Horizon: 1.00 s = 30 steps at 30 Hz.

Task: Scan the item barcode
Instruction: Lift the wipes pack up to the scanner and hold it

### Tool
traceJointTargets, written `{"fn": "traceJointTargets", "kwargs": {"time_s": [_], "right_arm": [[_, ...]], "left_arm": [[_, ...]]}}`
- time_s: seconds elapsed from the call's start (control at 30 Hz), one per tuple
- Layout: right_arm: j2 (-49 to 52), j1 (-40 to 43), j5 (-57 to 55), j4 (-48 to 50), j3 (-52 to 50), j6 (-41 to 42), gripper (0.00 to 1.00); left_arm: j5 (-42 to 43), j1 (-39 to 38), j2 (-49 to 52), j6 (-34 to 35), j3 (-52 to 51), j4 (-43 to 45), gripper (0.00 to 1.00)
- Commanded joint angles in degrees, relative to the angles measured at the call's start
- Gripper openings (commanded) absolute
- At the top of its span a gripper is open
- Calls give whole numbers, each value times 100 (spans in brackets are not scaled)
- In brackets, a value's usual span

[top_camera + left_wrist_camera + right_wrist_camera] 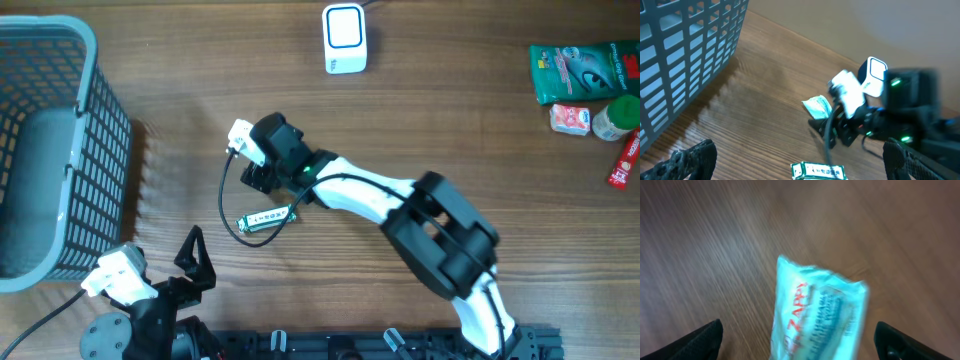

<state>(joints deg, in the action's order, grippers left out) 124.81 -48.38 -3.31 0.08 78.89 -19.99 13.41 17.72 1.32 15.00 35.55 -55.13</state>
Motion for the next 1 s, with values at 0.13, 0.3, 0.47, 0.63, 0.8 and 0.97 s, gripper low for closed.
{"fn": "traceJointTargets", "kwargs": {"time_s": [0.13,0.3,0.47,0.63,0.8,0.97], "right_arm": [[667,-249,-1405,-9,-7,433,16],[199,-66,-1587,-772,166,1508,4],[-1086,798,2212,-2490,741,3145,5],[-1419,2100,4771,-3075,750,6885,5],[-1414,3163,7663,-3567,691,9425,4],[-1414,3180,8515,-3744,691,9973,4]], "left_arm": [[4,-35,-9,48,-9,15,100],[4,-35,-9,48,-9,15,100],[4,-35,-9,48,-9,15,100],[4,-35,-9,48,-9,15,100],[4,-35,-9,48,-9,15,100],[4,-35,-9,48,-9,15,100]]}}
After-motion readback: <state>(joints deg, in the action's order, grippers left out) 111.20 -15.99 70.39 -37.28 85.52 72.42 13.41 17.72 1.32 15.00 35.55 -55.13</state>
